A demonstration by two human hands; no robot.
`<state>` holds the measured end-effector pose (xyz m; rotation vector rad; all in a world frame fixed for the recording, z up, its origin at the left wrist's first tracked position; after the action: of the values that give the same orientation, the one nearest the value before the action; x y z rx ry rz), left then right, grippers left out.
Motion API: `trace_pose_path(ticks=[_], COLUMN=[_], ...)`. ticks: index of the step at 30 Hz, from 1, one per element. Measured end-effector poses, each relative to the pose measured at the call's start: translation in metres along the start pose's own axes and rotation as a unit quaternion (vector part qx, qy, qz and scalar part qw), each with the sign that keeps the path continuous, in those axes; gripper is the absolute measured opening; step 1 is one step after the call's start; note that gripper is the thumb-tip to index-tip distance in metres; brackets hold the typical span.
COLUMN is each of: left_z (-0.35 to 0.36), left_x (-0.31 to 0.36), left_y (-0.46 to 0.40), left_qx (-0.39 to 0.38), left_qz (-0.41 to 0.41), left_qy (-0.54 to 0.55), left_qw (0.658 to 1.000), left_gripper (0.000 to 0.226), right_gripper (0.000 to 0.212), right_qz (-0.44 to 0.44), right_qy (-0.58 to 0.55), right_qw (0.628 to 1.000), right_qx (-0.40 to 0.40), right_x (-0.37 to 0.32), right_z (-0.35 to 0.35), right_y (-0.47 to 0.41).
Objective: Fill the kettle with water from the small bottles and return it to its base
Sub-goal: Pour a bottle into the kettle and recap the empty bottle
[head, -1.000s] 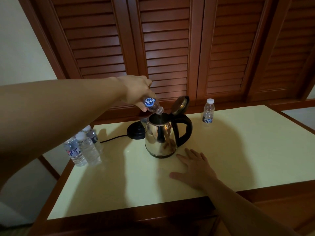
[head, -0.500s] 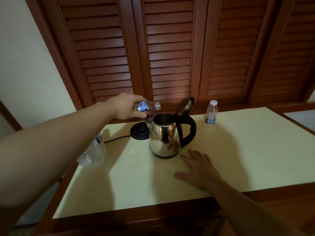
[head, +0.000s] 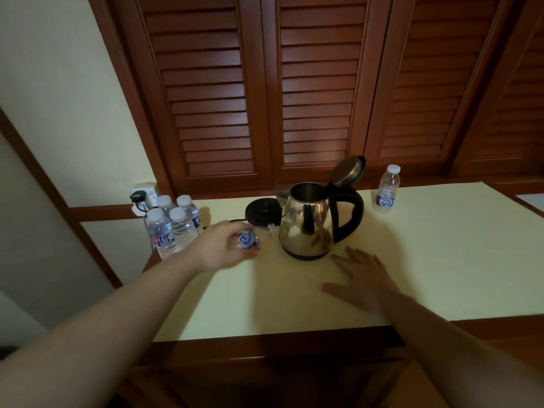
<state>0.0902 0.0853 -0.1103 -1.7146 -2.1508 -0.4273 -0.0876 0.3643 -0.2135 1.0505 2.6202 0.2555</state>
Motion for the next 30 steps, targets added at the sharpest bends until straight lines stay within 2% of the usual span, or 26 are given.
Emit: trace_pose_path(ticks=[3, 7, 12, 15, 17, 19, 21, 30], left_z=[0.025, 0.039, 0.048, 0.052, 0.052, 0.052, 0.052, 0.048], left_x=[-0.012, -0.013, -0.014, -0.012, -0.011, -0.009, -0.005, 0.011], left_y=[0.004, 0.004, 0.009, 0.014, 0.016, 0.017, 0.018, 0.011], left_qx=[-0.019, -0.012, -0.023, -0.023, -0.016, -0.014, -0.012, -0.011], left_qz=[-0.019, -0.009, 0.009, 0.016, 0.02, 0.029, 0.041, 0.085], left_qy=[0.008, 0.022, 0.039, 0.05, 0.059, 0.065, 0.066, 0.052], left_qw=[1.0, 1.0, 0.999, 0.998, 0.998, 0.997, 0.997, 0.995], left_gripper=[0.083, 0.067, 0.066, 0.065, 0.064, 0.065, 0.066, 0.064], right_gripper=[0.106, 0.085, 0.055, 0.04, 0.034, 0.031, 0.028, 0.035], right_qz=[-0.005, -0.058, -0.09, -0.088, -0.093, -0.122, -0.155, -0.2], right_qy=[-0.019, -0.02, 0.026, -0.016, -0.095, -0.2, -0.257, -0.274], right_qw=[1.0, 0.997, 0.996, 0.996, 0.99, 0.966, 0.943, 0.935], right_qx=[0.011, 0.039, 0.014, 0.017, 0.054, 0.113, 0.144, 0.101], right_x=[-0.006, -0.036, -0.076, -0.078, -0.08, -0.085, -0.095, -0.102], right_z=[-0.002, -0.009, -0.007, -0.005, -0.011, -0.023, -0.036, -0.052], right_y=[0.001, 0.003, -0.003, -0.006, -0.003, 0.003, 0.009, 0.025])
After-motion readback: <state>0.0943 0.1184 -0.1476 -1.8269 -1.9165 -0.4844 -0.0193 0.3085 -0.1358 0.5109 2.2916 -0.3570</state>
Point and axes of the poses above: each hand's wrist, its own y-axis away from the middle knuckle, its own z-axis out of the palm, x = y × z, the point moved 6 cm from there along -y, towards the middle knuckle, and after that the axes turned 10 degrees about -x, right-handed, at the moved point
